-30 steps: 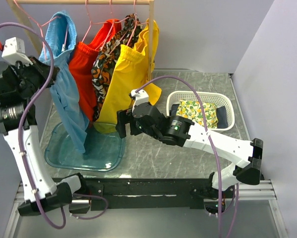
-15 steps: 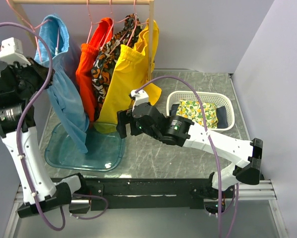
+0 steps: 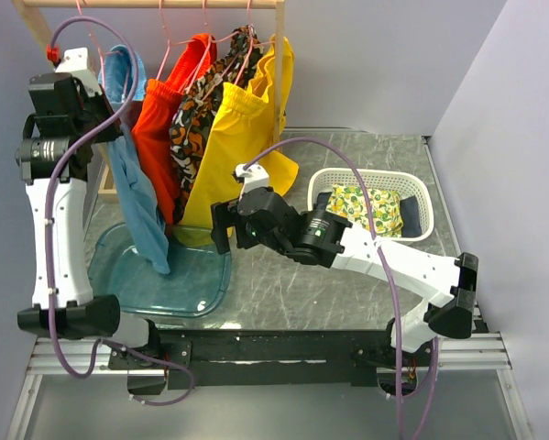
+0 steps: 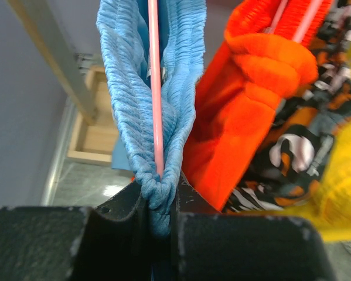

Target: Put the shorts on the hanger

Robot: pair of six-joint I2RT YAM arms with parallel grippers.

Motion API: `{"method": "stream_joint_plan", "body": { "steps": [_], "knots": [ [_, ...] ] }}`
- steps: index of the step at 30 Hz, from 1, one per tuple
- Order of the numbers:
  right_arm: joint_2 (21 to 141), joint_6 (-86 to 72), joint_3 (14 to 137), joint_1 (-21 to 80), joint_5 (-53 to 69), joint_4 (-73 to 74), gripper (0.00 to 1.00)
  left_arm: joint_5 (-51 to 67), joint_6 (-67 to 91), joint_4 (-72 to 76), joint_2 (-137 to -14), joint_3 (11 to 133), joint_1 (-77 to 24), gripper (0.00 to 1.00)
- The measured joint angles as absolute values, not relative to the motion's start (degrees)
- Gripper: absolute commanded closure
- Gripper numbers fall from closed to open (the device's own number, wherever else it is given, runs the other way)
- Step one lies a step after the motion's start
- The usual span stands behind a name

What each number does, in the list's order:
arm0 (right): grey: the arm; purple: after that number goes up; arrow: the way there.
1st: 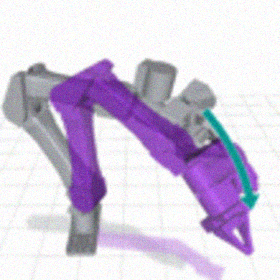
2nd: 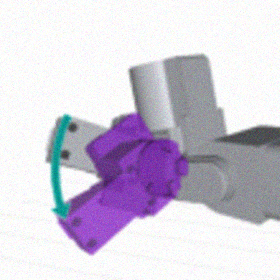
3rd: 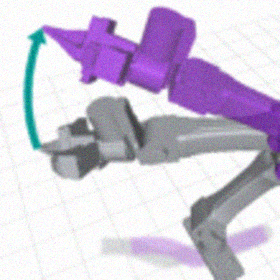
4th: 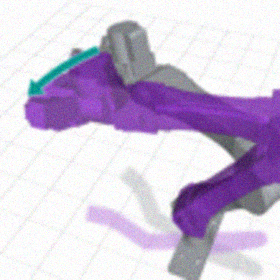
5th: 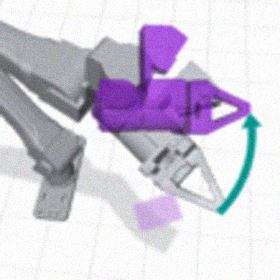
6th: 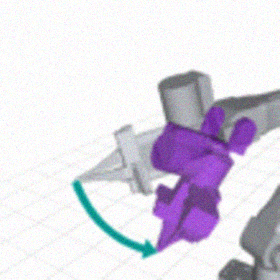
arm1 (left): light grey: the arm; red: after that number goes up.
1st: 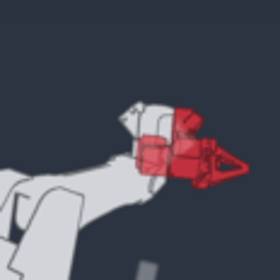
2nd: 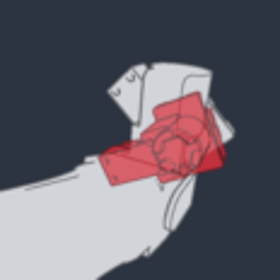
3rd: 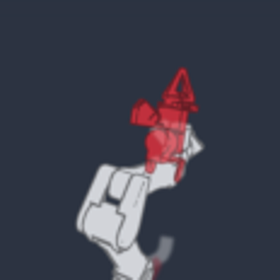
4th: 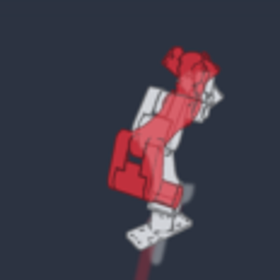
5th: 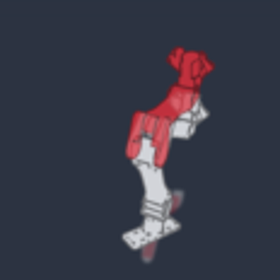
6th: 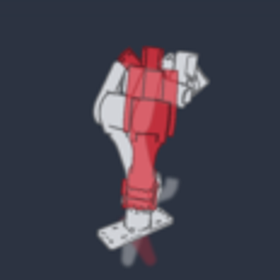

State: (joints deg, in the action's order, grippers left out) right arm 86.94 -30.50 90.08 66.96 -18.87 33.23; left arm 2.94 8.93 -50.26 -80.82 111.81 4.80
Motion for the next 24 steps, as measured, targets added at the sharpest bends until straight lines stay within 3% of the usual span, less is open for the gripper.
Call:
{"method": "stream_joint_plan", "body": {
  "steps": [12, 24],
  "knots": [
    [89.4, -30.1, 91.7, 67.0, -19.1, 34.3, 0.0, 0.4, 3.7, -50.0, -83.1, 116.0, 5.0, 0.99],
    [92.5, -28.6, 94.2, 67.0, -19.1, 34.3, 0.0, 9.2, 2.5, -47.5, -84.5, 118.4, 11.1, 0.99]
  ]
}}
